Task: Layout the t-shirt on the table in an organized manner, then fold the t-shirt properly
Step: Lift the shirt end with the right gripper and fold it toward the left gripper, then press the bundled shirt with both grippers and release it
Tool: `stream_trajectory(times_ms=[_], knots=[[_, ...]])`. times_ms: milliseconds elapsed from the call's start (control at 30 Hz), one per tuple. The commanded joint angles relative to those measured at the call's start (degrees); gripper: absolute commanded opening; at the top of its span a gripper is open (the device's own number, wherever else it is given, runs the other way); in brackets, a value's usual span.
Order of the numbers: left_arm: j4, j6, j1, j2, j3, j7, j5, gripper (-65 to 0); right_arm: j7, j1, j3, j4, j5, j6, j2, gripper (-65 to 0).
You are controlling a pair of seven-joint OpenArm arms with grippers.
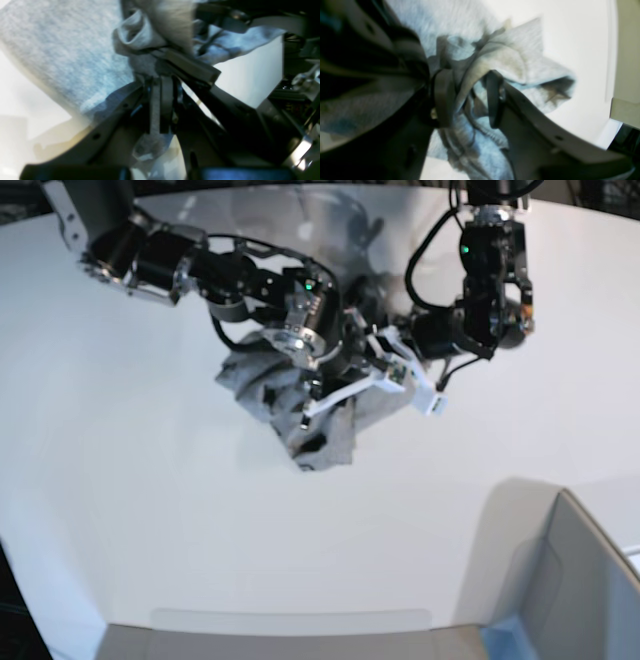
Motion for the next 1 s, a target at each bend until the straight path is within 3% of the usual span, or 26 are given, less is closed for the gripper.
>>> stream_trajectory(times_ms=[0,67,100,333,433,500,567,700,800,967], knots=[[-0.2,3.6,-1.4,0.4,0.2,-4.1,5.7,-60.5,8.3,0.4,-0.8,4.1,6.1,1.8,-3.7,-52.5],[-0.2,3.6,-1.4,0.4,0.2,-4.3,5.7,-60.5,8.4,0.4,-0.8,4.3,6.1,1.4,-4.2,-64.0],[-0.3,3.6,-1.4,0.4,0.2,-4.4,5.7,-60.5,8.4,0.3,-0.8,4.3,6.1,0.7,-5.0,-65.0],[-0.3,3.6,-1.4,0.4,0.2,-4.4,5.7,-60.6,11.5,1.4,2.7,6.3,6.7,-6.0,-6.1,-65.0],[-0.3,3.6,-1.2,0.4,0.2,-4.3,5.7,-60.6,12.1,1.6,6.7,5.1,14.3,-6.2,-5.9,-65.0],[-0.3,3.6,-0.6,0.4,0.2,-4.4,5.7,-60.6,12.1,1.9,7.1,3.5,19.5,-5.2,-5.9,-65.0],[-0.3,3.6,-0.6,0.3,0.2,-4.4,5.8,-60.6,12.1,1.8,6.2,2.4,21.5,-2.0,-5.8,-64.3],[-0.3,3.6,-0.6,0.3,0.2,-4.4,5.8,-60.6,12.1,0.5,2.8,2.5,21.6,4.4,-5.7,-51.0],[-0.5,3.6,-0.7,0.3,0.3,-4.4,5.8,-60.6,12.1,0.4,-0.2,2.8,21.7,7.8,-5.9,-44.9],[-3.7,3.6,-0.9,0.3,0.2,-4.2,5.7,-60.6,13.1,0.9,-0.7,7.2,19.6,8.4,-5.8,-44.2]])
